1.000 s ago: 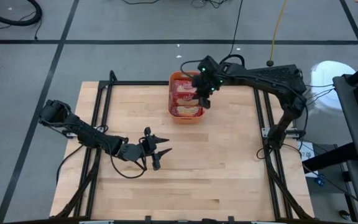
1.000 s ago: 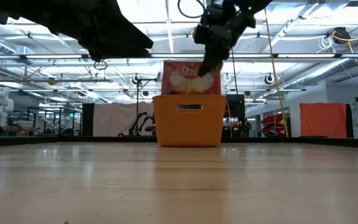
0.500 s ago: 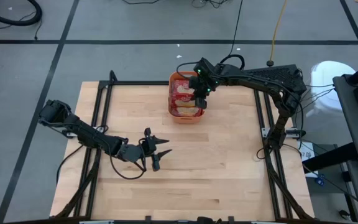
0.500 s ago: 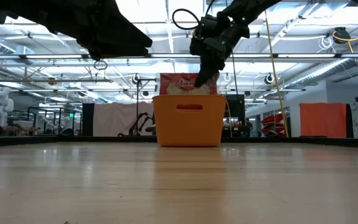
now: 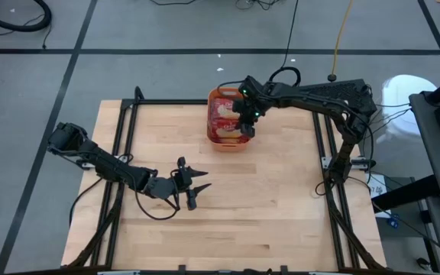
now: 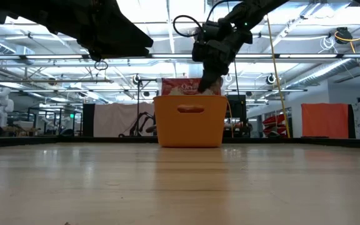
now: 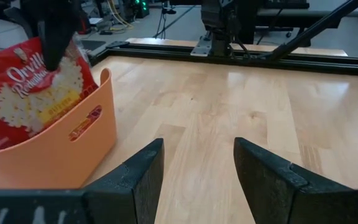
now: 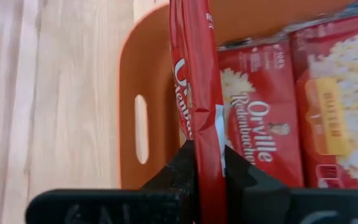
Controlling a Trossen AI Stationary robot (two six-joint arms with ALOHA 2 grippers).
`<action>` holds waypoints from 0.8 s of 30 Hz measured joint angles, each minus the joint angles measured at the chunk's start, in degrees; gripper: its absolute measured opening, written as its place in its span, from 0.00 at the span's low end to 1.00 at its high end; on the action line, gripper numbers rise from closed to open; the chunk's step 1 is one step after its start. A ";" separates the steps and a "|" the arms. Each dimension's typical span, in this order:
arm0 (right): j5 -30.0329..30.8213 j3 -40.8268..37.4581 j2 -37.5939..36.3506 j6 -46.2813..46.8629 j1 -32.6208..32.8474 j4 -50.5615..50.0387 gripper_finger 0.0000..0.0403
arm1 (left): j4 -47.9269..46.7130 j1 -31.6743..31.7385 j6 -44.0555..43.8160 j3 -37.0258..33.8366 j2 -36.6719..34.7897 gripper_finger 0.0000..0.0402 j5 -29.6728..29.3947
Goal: Sort popcorn bags into baskets
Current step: Put the red popcorn bag into the orange bin
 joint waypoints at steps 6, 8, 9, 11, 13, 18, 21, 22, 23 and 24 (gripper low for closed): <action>-1.32 -2.23 0.00 0.37 0.02 1.48 0.06 | 0.00 0.00 0.04 0.00 0.00 0.49 0.01; -1.41 -3.28 0.00 0.41 0.04 3.13 0.06 | 0.00 0.00 0.04 0.00 0.00 0.49 0.02; -1.57 -3.79 0.00 0.69 0.04 4.00 0.06 | 0.00 0.00 0.06 0.00 0.00 0.49 0.02; -1.76 -4.74 0.00 1.37 0.04 5.66 0.08 | 0.00 0.00 0.07 0.00 0.00 0.49 0.02; -2.28 -5.71 0.00 1.46 0.04 6.86 0.11 | 0.00 0.00 0.09 0.00 0.00 0.49 0.02; -2.70 -6.92 0.00 1.34 0.04 7.59 0.24 | 0.00 0.00 0.48 0.00 0.00 0.49 0.02; -2.50 -7.03 -0.19 0.71 0.04 8.18 0.31 | 0.00 0.00 0.50 0.00 0.00 0.49 0.02; -2.05 -7.03 -0.49 0.60 0.04 8.37 0.33 | 0.00 0.00 0.65 0.00 0.00 0.49 0.02; -0.64 -7.03 -0.98 0.49 0.04 8.56 0.35 | -0.02 0.00 0.66 0.00 0.00 0.49 0.02; 1.26 -7.03 -1.70 0.33 0.12 8.58 0.36 | -0.01 0.00 0.66 0.00 0.00 0.49 0.02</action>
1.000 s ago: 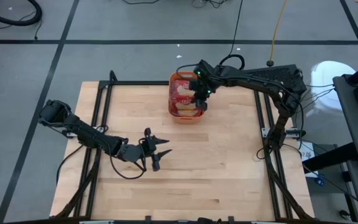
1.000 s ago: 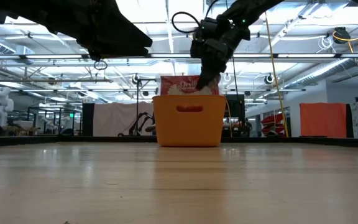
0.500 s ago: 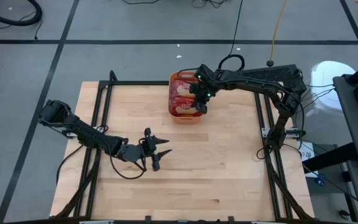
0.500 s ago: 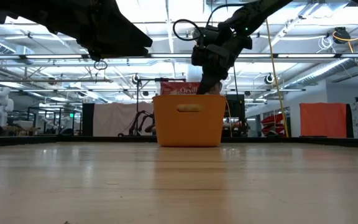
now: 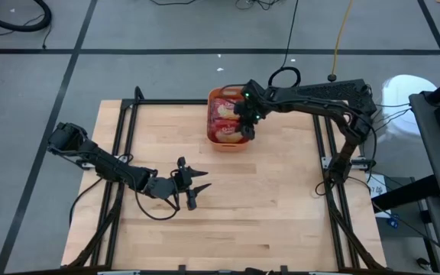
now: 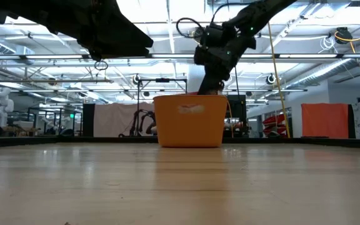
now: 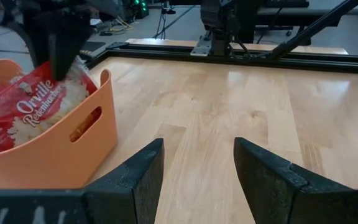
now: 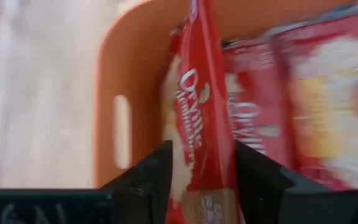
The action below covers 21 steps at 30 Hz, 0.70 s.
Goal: Sort popcorn bags into baskets
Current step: Put the red popcorn bag into the orange bin
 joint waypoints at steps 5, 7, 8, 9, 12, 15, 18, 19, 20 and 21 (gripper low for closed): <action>9.54 0.00 -3.53 -0.56 1.76 2.15 0.37 | -0.17 0.00 -0.01 0.02 0.00 0.49 0.00; 9.64 0.00 -4.66 -0.81 2.33 3.13 0.37 | -0.57 0.02 -0.02 0.04 0.00 0.49 0.00; 9.54 0.01 -5.13 -0.76 2.64 3.65 0.36 | -0.76 0.02 -0.02 0.04 0.00 0.49 0.00; 9.62 0.02 -5.43 -0.64 2.84 3.88 0.35 | -1.01 0.09 -0.03 0.04 0.00 0.49 0.00; 9.74 -1.35 -5.49 -0.54 3.47 6.69 0.31 | -1.43 0.13 -0.24 0.04 0.00 0.49 0.00; 9.65 -5.72 -5.47 -0.05 3.70 12.86 0.25 | -1.44 0.13 -0.25 0.04 0.00 0.49 0.00; 9.61 -10.98 -5.43 1.83 3.70 20.37 0.18 | -1.41 0.13 -0.28 0.04 0.00 0.49 0.00; 9.57 -12.53 -5.40 2.28 3.70 22.38 0.16 | -1.43 0.13 -0.44 0.04 0.00 0.49 0.00; 9.59 -13.87 -5.40 2.54 3.60 23.97 0.14 | -1.43 0.13 -0.47 0.04 0.00 0.49 0.00; 9.66 -15.11 -5.40 2.57 3.43 25.34 0.12 | -1.43 0.13 -0.48 0.04 0.00 0.49 0.00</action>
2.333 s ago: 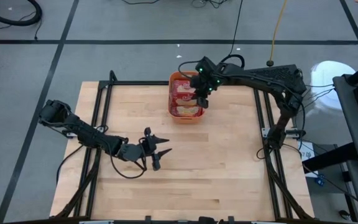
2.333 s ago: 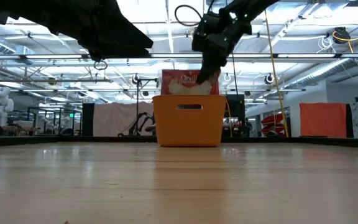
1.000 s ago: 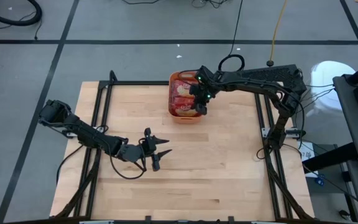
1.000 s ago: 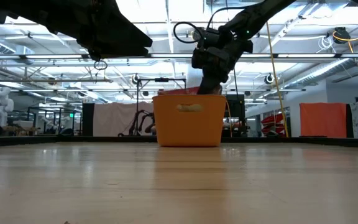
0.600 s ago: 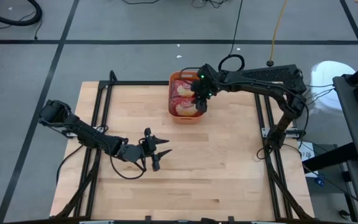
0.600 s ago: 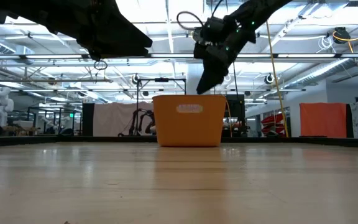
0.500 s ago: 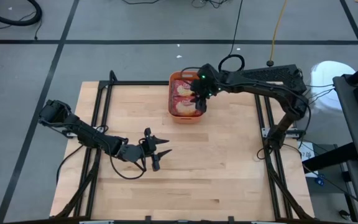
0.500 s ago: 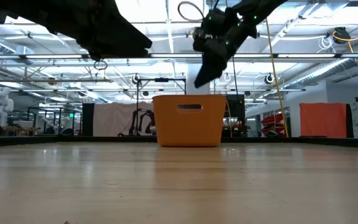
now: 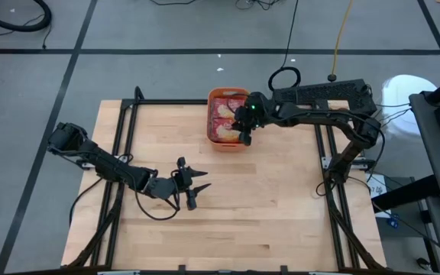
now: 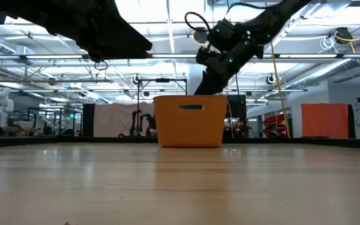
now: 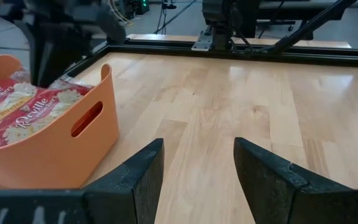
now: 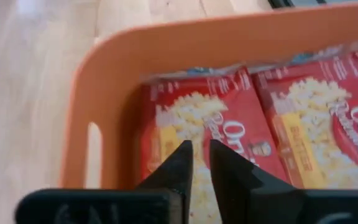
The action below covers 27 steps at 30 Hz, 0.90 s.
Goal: Sort popcorn bags into baskets
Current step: Put the red popcorn bag into the orange bin, then return to Home Position
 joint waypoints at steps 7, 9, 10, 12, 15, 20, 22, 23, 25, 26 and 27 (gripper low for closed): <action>-0.02 -7.12 0.04 1.80 -1.61 7.32 0.01 | 0.07 0.95 0.09 0.00 0.00 0.49 -0.02; -0.07 -7.87 0.04 1.95 -1.72 7.65 0.00 | 0.09 1.49 0.04 0.00 0.00 0.49 0.00; -0.05 -8.20 0.04 1.95 -1.72 7.65 0.00 | 0.13 1.73 -0.15 0.00 0.00 0.49 0.00; -0.05 -8.89 0.04 1.94 -1.72 8.59 0.01 | 0.17 2.14 -0.57 0.00 0.00 0.49 -0.02; -0.05 -10.20 0.02 3.41 -1.89 10.79 0.01 | 0.65 2.51 -0.81 0.00 0.00 0.49 0.00; -0.58 -10.91 0.02 4.55 -1.84 10.68 0.01 | 0.72 2.54 -0.84 0.00 0.00 0.49 0.00; -3.54 -10.93 0.02 4.62 -1.71 10.78 0.01 | 0.72 2.54 -1.09 0.00 0.00 0.49 0.00; -4.84 -10.96 -0.19 4.69 -1.68 10.92 0.01 | 0.72 2.54 -1.14 0.00 0.00 0.49 0.00; -6.08 -11.03 -1.31 5.17 -1.60 10.94 0.01 | 0.70 2.54 -1.13 0.00 0.00 0.49 -0.13; -6.15 -11.05 -2.41 5.55 -1.57 10.94 0.01 | 0.70 2.56 -1.03 0.00 0.00 0.49 -1.23; -6.15 -11.05 -3.80 5.82 -1.57 10.81 0.01 | 0.70 2.56 -1.11 0.00 0.00 0.49 -3.34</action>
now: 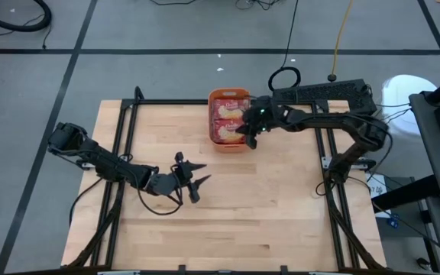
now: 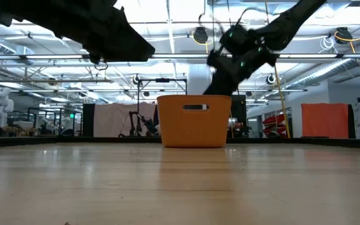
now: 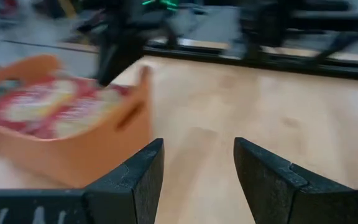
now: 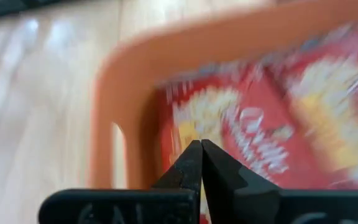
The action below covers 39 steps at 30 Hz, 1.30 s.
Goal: Sort popcorn bags into baskets
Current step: Return to Home Position
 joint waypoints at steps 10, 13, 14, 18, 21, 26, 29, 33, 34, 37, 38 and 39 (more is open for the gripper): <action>1.24 -2.74 -19.63 -1.58 5.86 -1.88 0.01 | 0.02 0.77 7.79 0.26 -3.88 0.49 -6.43; 5.67 -8.13 -25.28 -1.45 9.53 0.40 0.01 | -1.16 0.91 8.72 0.24 -5.36 0.49 -6.41; 6.99 -10.36 -27.09 -1.39 10.69 1.93 0.01 | -1.18 0.93 9.14 0.25 -5.61 0.49 -6.43; 12.07 -19.19 -32.98 -0.37 15.20 9.96 0.01 | -2.34 1.01 10.50 -0.14 -6.84 0.49 -6.37; 13.92 -24.12 -36.37 -0.31 17.62 13.26 0.01 | -2.27 0.98 11.28 -0.92 -8.39 0.49 -6.32; 13.90 -28.45 -40.41 -0.42 20.41 14.15 0.01 | -1.75 1.12 11.79 -4.62 -12.35 0.44 -5.62; 14.05 -30.41 -41.93 -0.51 21.76 14.54 0.01 | 0.75 1.20 11.73 -8.25 -14.85 0.36 -3.30; 16.66 -33.88 -43.81 -2.63 23.46 14.31 0.01 | 6.85 0.87 11.45 -13.21 -16.11 0.27 -0.37; 17.66 -34.91 -44.35 -3.19 23.70 14.27 0.01 | 8.16 0.65 11.42 -14.11 -16.11 0.25 -0.20; 20.76 -37.73 -45.59 -2.63 24.03 15.05 0.01 | 9.66 0.02 11.36 -16.41 -16.11 0.19 -0.03; 21.14 -38.87 -45.97 -1.96 24.11 15.70 0.01 | 9.64 -0.09 11.34 -16.86 -16.09 0.17 -0.01; 21.11 -39.92 -46.15 -1.41 24.25 16.65 0.01 | 9.68 -0.15 11.39 -17.28 -16.09 0.15 -0.01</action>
